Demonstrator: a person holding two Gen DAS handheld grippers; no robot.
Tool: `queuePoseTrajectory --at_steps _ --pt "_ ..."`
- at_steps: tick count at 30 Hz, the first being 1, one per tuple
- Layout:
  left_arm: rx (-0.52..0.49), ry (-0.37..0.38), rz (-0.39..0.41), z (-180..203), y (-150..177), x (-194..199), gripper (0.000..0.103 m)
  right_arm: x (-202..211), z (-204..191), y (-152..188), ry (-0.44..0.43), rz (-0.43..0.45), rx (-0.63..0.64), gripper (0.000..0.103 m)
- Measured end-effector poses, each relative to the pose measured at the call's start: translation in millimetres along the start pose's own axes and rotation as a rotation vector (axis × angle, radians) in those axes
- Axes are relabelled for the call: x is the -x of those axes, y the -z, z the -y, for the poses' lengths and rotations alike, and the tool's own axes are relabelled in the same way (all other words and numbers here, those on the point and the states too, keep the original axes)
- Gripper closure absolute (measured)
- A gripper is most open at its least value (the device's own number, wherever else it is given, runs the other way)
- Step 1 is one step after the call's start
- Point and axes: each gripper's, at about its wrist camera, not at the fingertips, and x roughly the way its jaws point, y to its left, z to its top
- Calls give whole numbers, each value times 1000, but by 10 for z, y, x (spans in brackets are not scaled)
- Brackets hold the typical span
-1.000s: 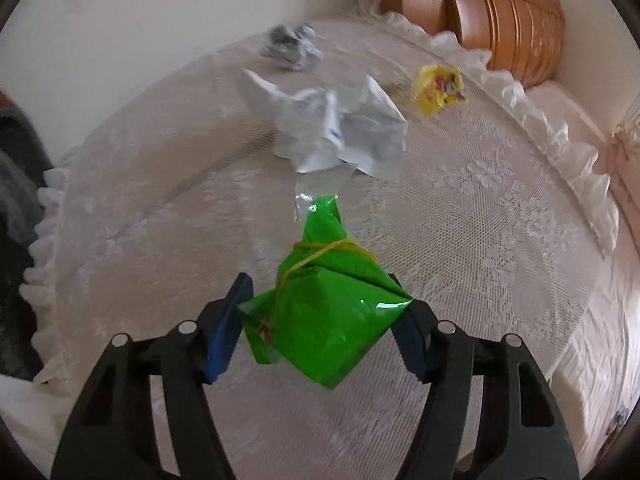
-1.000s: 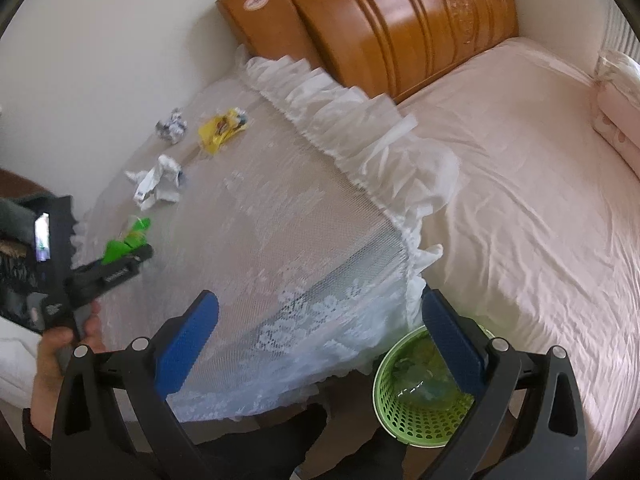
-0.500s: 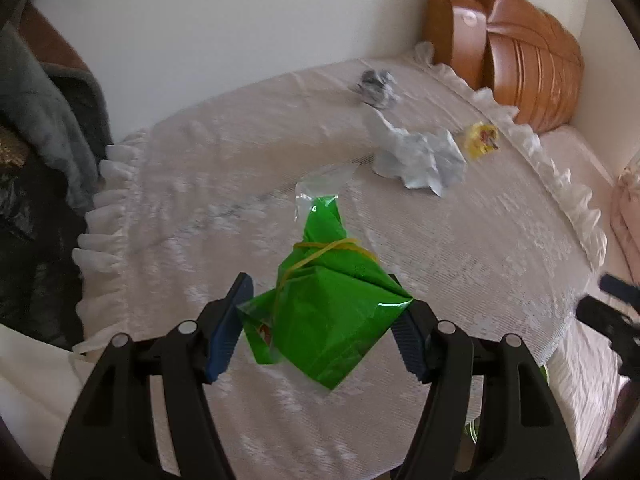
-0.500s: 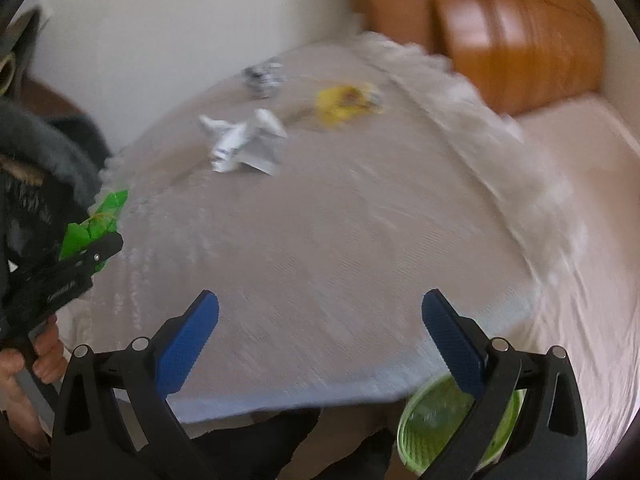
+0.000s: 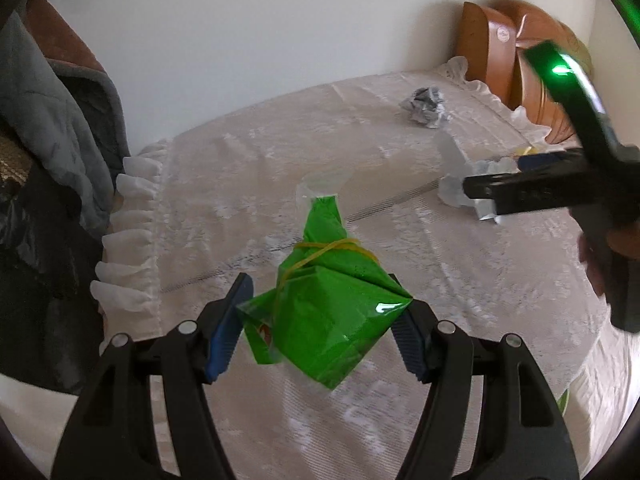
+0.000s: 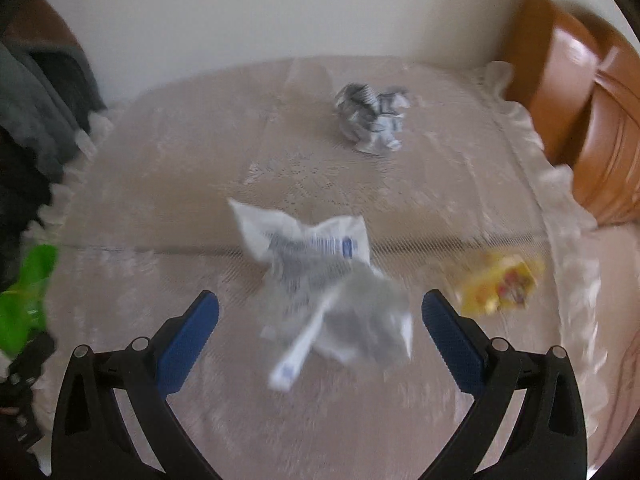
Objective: Collect trash
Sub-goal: 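Grasp the crumpled white paper wrapper with the right tool while the left tool holds the green bag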
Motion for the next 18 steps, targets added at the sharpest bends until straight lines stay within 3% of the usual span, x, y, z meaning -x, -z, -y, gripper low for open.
queuePoseTrajectory --at_steps 4,6,8,13,18 --pt "-4 1 -9 -84 -3 -68 39 -246 -51 -79 19 -44 26 4" --pt "-2 1 -14 -108 -13 -99 39 -332 -38 -58 17 -74 18 13" --pt "3 8 -16 -124 -24 -113 39 -387 -26 -66 2 -94 1 30" --pt "-2 10 -17 -96 -7 -104 39 -350 12 -31 -23 -91 -31 39" --pt "-17 18 -5 8 18 24 39 -33 26 118 -24 -33 -41 40"
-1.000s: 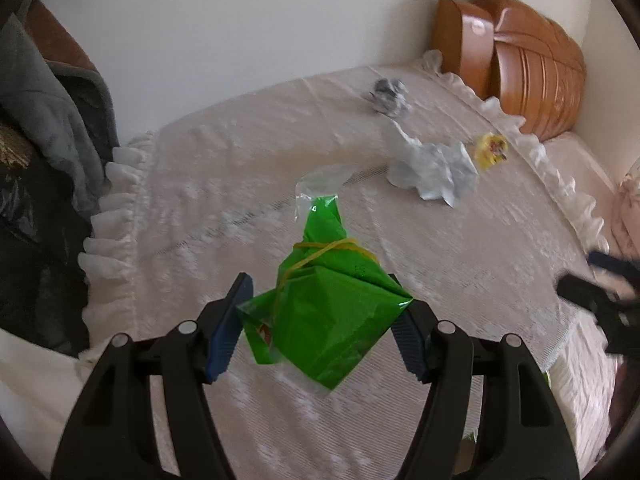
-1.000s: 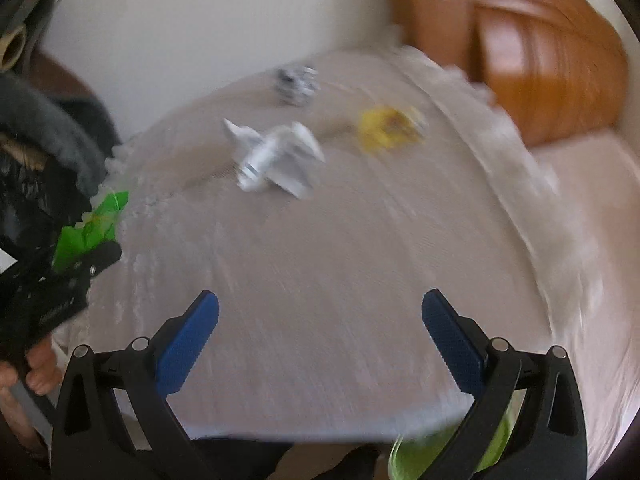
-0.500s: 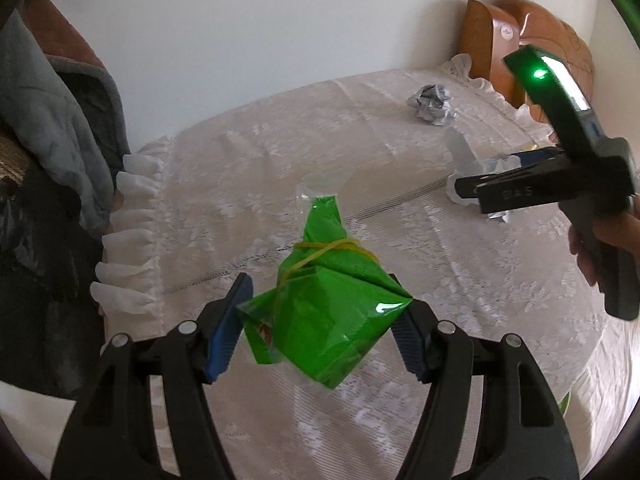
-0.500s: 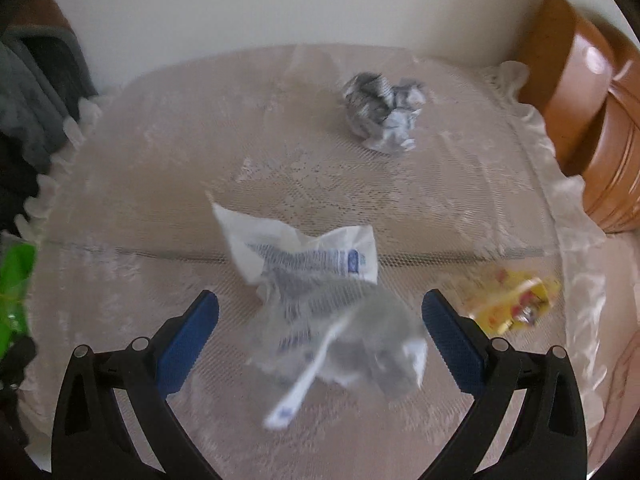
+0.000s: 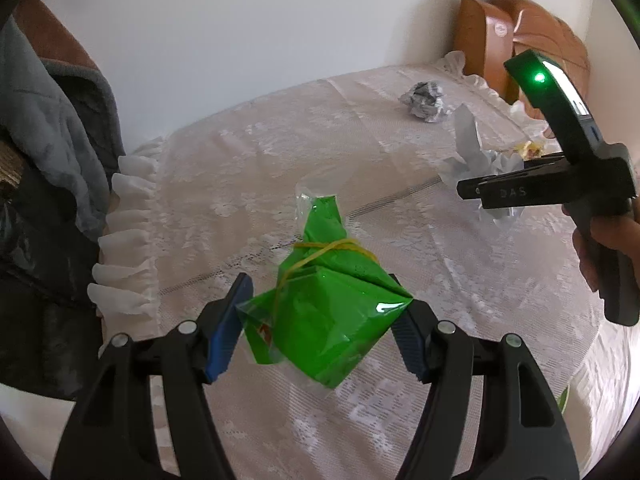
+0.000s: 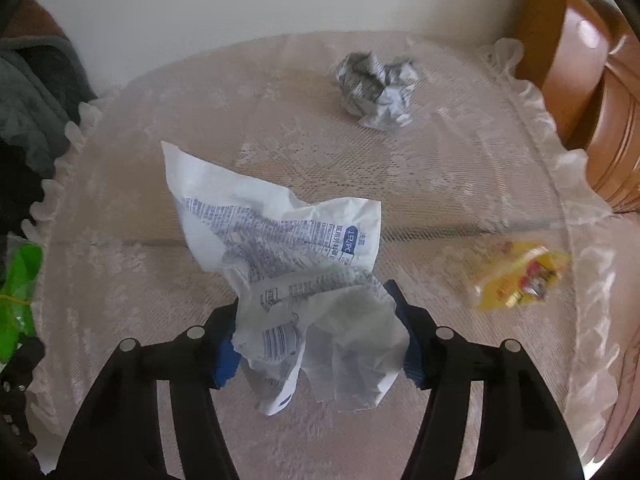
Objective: Collect trash
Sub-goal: 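Grasp the crumpled white paper wrapper with the right tool while the left tool holds the green bag, then drop the green bag into the wastebasket with the left tool while the right tool carries the paper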
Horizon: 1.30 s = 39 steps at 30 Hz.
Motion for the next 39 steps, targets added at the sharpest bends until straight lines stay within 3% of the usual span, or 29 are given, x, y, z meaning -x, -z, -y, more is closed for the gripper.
queuePoseTrajectory --at_steps 6,11,14,17,25,34,39 --pt "-27 19 16 261 40 255 39 612 78 365 -29 87 -64 39" --pt "-105 51 49 678 154 550 39 1258 277 1013 -39 167 -156 39" --pt "-163 74 68 969 236 711 39 1455 337 1311 -36 175 -192 39" --pt "-211 96 82 1237 325 840 39 1736 479 1852 -36 179 -255 39" --pt "-318 180 77 1935 575 1019 39 1975 834 2597 -8 191 -379 39" --pt "-415 227 91 2462 682 1154 39 2083 1122 2953 19 222 -452 39" --pt "-513 270 78 2874 792 1141 39 2207 1455 3313 83 237 -548 39"
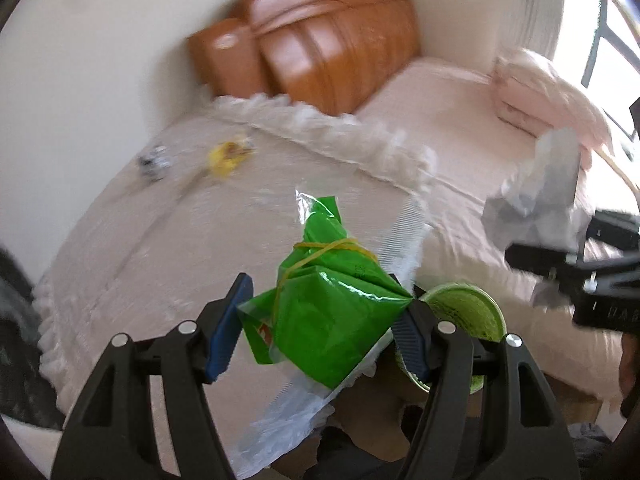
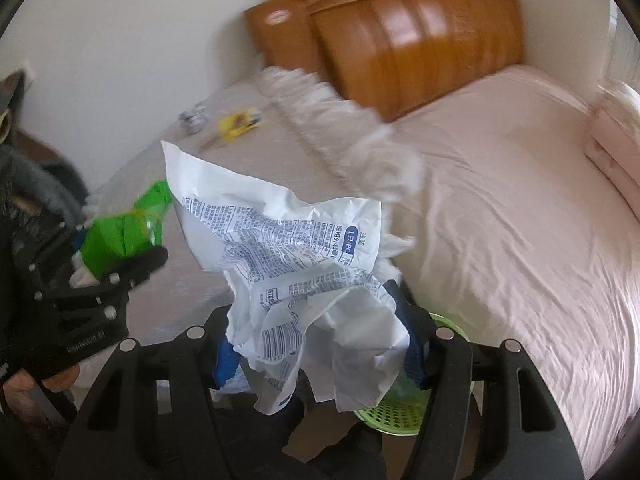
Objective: Collect trash
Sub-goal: 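Drop the green bag into the wastebasket with the left tool while the right tool carries the paper, then release the white paper wrapper into the wastebasket with the right tool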
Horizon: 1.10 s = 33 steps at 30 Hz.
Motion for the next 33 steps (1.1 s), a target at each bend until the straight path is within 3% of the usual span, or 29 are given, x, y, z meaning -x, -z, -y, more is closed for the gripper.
queuePoseTrajectory --at_steps 5,10,12,17,26,29,33 --pt "-164 109 -72 758 59 -456 39 125 620 192 96 -12 -100 39" --pt "-259 248 -221 1447 286 -1075 32 144 1103 401 150 -67 -160 39" --pt "-294 274 -279 1669 396 -1295 23 135 1256 485 162 -86 -175 39" --pt "-324 296 -320 1981 560 -1494 16 53 1494 630 172 -137 -198 39" --pt "-231 284 -279 1875 359 -1244 11 -94 1612 656 136 -152 -181 37" --pt "-197 257 -262 1711 262 -1112 8 -369 1665 726 162 -188 -173 37" --pt "-184 213 -238 1469 208 -939 8 -1065 1682 971 167 -296 -172 37"
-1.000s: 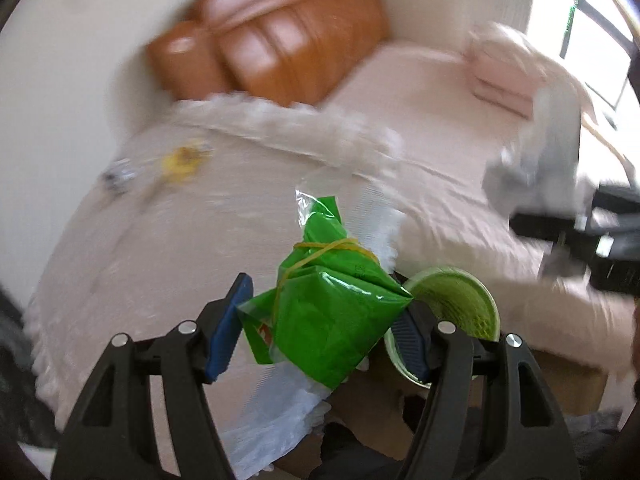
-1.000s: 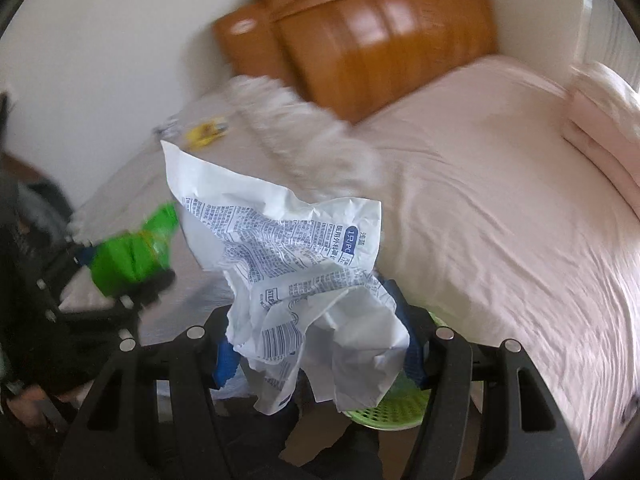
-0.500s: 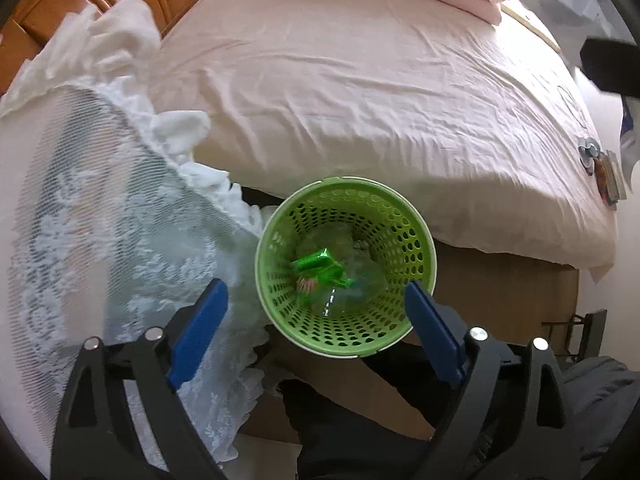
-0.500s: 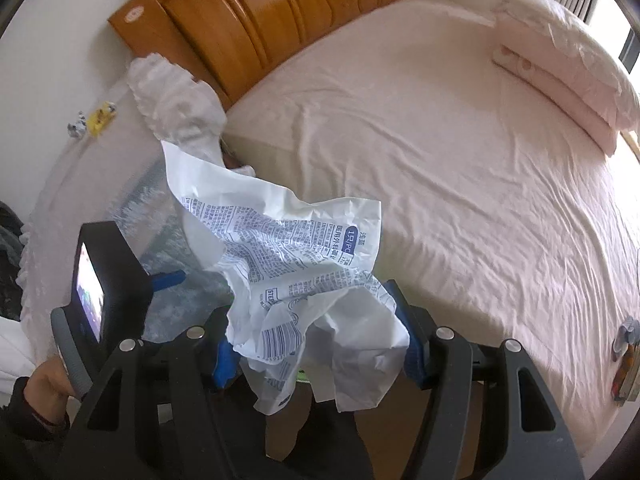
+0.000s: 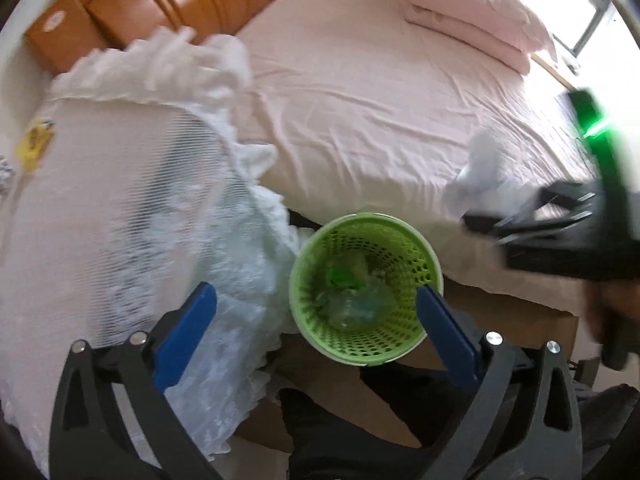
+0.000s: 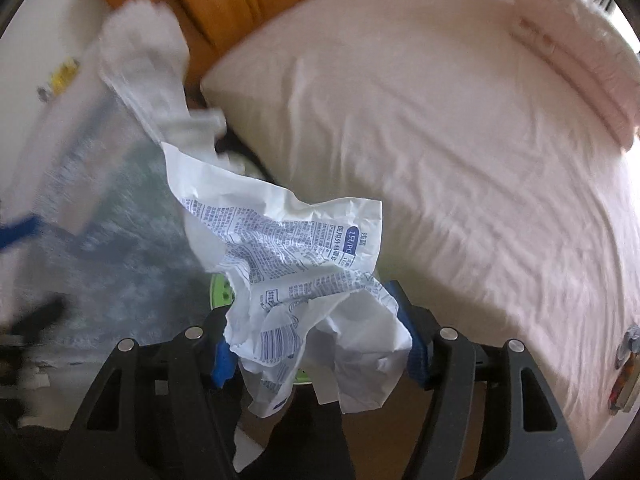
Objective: Collect trash
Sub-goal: 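Release the white paper wrapper into the wastebasket with the right tool, then move both tools back over the bed toward the yellow wrapper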
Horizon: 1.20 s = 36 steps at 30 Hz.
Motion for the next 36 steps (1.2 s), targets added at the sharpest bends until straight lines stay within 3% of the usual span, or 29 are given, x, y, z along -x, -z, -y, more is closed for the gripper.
queuePoseTrajectory --at_steps 3,7,14,19,27,32,36 --pt "6 -33 3 -123 51 117 8 -330 -114 56 -3 -55 15 33" --pt "26 -62 -8 -272 123 162 8 -716 -271 184 27 -135 49 15" --pt "71 -66 -5 -438 209 219 8 -738 -348 213 19 -152 25 10" --pt "90 -90 33 -528 217 386 8 -155 -425 -29 9 -30 24 10" --pt "173 -163 179 -916 192 1019 8 1310 -875 -360 19 302 78 2" --pt "235 -190 278 -1163 242 1449 8 1840 -1096 -468 -89 412 68 2" --pt "264 -201 310 -1313 294 1588 8 1999 -1279 -500 -117 449 87 2"
